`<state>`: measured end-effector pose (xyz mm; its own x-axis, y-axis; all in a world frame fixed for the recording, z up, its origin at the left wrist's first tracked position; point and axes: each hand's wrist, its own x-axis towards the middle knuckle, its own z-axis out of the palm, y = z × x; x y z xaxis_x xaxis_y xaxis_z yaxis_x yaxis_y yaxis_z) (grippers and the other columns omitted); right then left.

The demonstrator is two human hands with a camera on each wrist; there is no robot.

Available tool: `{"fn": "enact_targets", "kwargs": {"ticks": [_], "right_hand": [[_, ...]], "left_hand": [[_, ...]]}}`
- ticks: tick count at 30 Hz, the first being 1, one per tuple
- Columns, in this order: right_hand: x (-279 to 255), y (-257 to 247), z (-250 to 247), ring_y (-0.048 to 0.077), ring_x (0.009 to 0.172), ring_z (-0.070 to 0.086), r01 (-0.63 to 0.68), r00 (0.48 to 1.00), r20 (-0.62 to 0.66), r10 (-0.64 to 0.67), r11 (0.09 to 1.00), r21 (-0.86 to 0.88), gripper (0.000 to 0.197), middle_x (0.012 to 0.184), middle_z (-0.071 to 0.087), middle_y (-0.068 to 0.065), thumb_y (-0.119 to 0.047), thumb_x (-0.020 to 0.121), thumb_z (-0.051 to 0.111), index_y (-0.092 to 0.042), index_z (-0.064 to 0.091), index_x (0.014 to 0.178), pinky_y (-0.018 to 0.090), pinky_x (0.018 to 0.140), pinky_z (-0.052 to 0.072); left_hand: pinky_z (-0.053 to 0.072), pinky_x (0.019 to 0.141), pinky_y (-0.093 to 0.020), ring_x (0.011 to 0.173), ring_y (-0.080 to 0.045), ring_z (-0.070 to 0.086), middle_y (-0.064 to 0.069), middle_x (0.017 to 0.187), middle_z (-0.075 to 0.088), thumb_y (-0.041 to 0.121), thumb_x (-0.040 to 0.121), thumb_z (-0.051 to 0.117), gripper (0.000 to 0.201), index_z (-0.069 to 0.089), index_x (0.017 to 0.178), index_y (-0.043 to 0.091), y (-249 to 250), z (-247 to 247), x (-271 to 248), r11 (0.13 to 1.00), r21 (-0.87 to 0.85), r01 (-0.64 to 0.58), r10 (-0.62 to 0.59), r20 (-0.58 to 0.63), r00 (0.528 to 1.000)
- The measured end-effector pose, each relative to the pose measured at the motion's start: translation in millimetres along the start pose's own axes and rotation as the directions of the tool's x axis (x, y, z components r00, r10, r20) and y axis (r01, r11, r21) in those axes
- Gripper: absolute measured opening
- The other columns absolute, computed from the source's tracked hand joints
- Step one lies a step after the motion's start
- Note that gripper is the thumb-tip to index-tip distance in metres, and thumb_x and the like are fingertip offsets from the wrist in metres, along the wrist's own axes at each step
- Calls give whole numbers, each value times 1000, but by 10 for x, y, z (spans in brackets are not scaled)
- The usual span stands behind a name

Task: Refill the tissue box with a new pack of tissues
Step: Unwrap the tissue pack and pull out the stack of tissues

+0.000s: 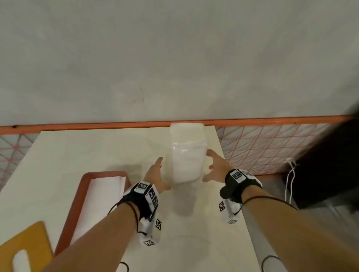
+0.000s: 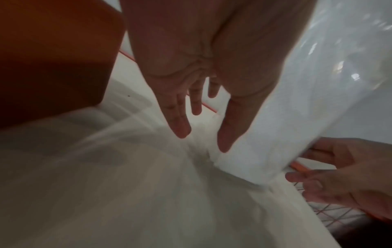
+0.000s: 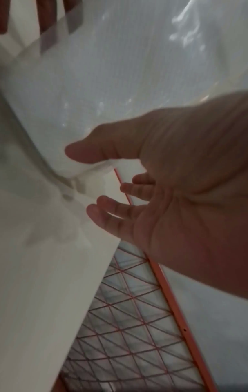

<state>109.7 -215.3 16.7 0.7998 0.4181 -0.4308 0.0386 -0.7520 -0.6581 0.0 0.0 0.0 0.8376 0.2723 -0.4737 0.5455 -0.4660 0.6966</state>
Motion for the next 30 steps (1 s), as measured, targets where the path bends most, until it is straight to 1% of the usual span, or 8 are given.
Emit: {"fn": "enact_targets", "kwargs": {"ticks": [4,8,13,18,21,23,27,30], "right_hand": [[200,59,71,27,114,57,9,999,49,-10,1000,8,107,128,58,6,-8,61,85,-33,23,145,40,86,51],[378,129,156,27,107,60,5,997,73,-3,1000,-24,95,114,64,2,-13,56,85,-31,36,136,38,84,50],[435,173,211,25,101,60,-1,999,53,1,1000,2,68,108,65,0,-14,60,84,-26,52,118,34,80,47],[308,167,302,23,92,61,-5,1000,17,4,1000,20,54,97,63,-3,-18,59,83,-30,51,100,30,72,46],[147,158,359,19,80,59,-17,1000,27,15,996,86,49,83,60,-8,-22,52,81,-29,54,93,33,72,50],[66,203,392,14,73,58,-26,999,46,18,984,178,46,74,57,-11,-24,45,77,-31,55,84,32,69,51],[-222,188,434,20,101,66,16,999,20,-26,926,376,77,110,70,1,-9,51,79,-21,56,123,39,83,58],[-502,131,474,23,109,65,-2,998,58,-34,849,529,79,121,67,7,4,61,71,-21,50,133,39,87,57]], "left_hand": [[48,100,-52,129,-39,48,-7,156,29,4,60,86,131,-1,154,31,26,4,222,1000,12,-23,22,35,999],[50,98,-49,124,-34,52,-4,148,41,6,50,87,134,5,153,30,54,76,389,997,-45,-57,61,100,993],[52,92,-39,116,-31,60,-15,122,63,10,48,76,79,57,125,6,122,181,421,995,-48,-92,91,-24,996],[56,89,-43,108,-29,63,-12,114,66,18,49,67,67,62,115,12,86,231,318,997,-4,-73,73,-7,997],[55,85,-34,102,-24,64,-6,109,69,12,52,71,64,61,115,13,49,259,165,991,-131,-40,39,-11,999],[56,87,-39,102,-25,65,-6,107,70,12,49,72,64,62,112,15,28,260,69,974,-218,-54,54,-4,999],[56,90,-45,107,-22,64,-7,112,69,3,41,68,79,56,119,10,-12,261,-125,885,-450,-119,146,26,989],[54,92,-48,112,-26,65,-10,118,69,-6,53,63,77,55,127,15,5,238,-407,838,-537,-98,154,61,986]]}}
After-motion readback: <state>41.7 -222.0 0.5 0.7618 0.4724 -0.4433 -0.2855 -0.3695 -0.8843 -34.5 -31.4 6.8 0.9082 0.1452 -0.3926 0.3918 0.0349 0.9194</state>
